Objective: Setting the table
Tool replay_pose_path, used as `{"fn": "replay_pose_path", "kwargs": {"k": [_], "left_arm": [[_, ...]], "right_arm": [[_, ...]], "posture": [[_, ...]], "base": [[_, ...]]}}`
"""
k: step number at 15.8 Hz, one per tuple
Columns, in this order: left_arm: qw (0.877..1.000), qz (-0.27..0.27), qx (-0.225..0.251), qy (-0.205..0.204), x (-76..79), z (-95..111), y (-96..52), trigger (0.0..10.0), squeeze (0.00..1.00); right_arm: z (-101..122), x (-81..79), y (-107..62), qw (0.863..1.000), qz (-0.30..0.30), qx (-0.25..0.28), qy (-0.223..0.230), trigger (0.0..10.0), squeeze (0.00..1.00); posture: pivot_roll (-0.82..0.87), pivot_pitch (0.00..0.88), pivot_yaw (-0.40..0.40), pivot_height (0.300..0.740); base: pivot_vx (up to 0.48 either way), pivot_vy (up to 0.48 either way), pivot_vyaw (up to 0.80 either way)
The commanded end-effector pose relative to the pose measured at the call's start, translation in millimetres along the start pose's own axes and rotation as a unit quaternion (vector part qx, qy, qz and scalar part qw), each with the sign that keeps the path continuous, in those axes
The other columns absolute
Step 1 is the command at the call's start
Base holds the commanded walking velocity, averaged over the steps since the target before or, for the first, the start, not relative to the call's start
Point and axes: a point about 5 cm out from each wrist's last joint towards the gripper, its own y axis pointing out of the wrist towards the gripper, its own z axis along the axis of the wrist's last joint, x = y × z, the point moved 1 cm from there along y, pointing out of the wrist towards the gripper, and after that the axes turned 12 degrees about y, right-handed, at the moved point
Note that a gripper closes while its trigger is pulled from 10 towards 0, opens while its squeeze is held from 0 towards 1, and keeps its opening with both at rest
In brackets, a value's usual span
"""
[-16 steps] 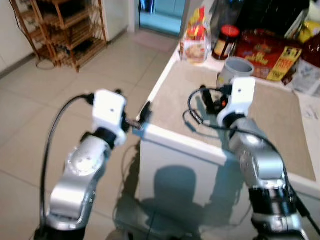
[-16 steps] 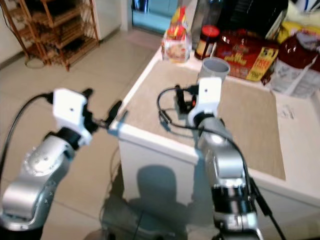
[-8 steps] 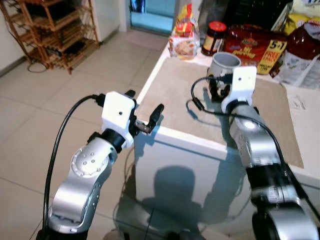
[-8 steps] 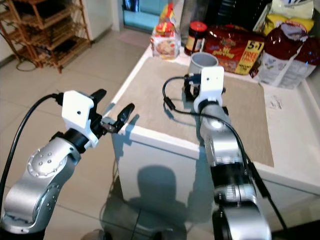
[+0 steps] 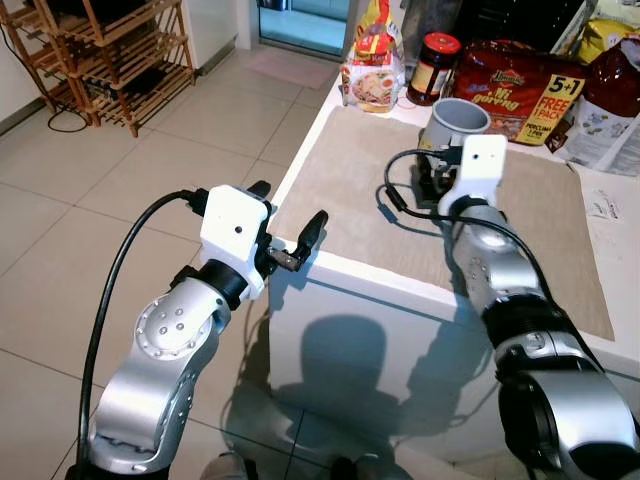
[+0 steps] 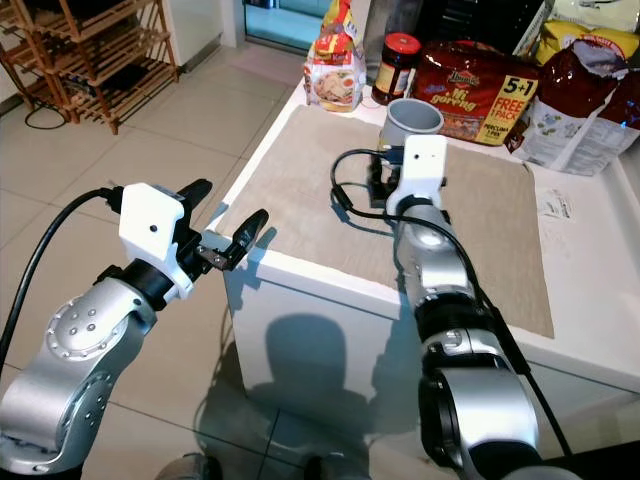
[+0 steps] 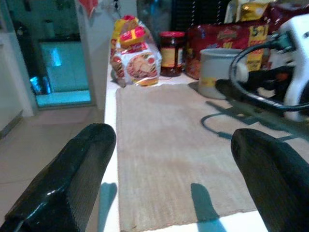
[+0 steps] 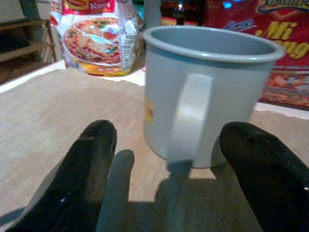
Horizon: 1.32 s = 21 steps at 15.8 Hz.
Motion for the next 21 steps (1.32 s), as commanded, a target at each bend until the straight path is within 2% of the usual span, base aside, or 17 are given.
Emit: {"fn": "replay_pose_path", "kwargs": {"k": [1, 5, 6, 7, 21], "left_arm": [[0.999, -0.037, 0.01, -0.014, 9.4, 4, -2.8, 10.0, 0.0], [0.997, -0.073, 0.017, -0.027, 20.9, 8, -6.1, 10.0, 0.0], [0.997, -0.074, 0.017, -0.028, 21.7, 8, -6.5, 10.0, 0.0], [0.997, -0.074, 0.017, -0.027, 21.5, 8, -7.0, 10.0, 0.0], [0.996, -0.078, 0.022, -0.025, 21.4, 9, -5.5, 10.0, 0.0]], "right_arm": [[3, 2.1, 2.9, 1.0, -0.001, 0.009, 0.021, 10.0, 0.0], [4, 2.6, 7.6, 0.998, -0.007, 0.003, 0.054, 10.0, 0.0], [6, 1.6, 9.1, 0.998, -0.004, 0.004, 0.059, 7.6, 0.0], [8, 0.2, 10.5, 0.998, -0.001, 0.007, 0.062, 0.0, 0.0], [11, 1.2, 13.3, 0.998, 0.002, 0.011, 0.064, 0.0, 0.0]], "posture": [[0.05, 0.121, -0.105, 0.74], [0.05, 0.122, -0.113, 0.74], [0.05, 0.123, -0.115, 0.74], [0.05, 0.123, -0.115, 0.74], [0.05, 0.108, -0.116, 0.74]], "base": [[0.0, 0.0, 0.0], [0.0, 0.0, 0.0], [0.0, 0.0, 0.0], [0.0, 0.0, 0.0], [0.0, 0.0, 0.0]]}}
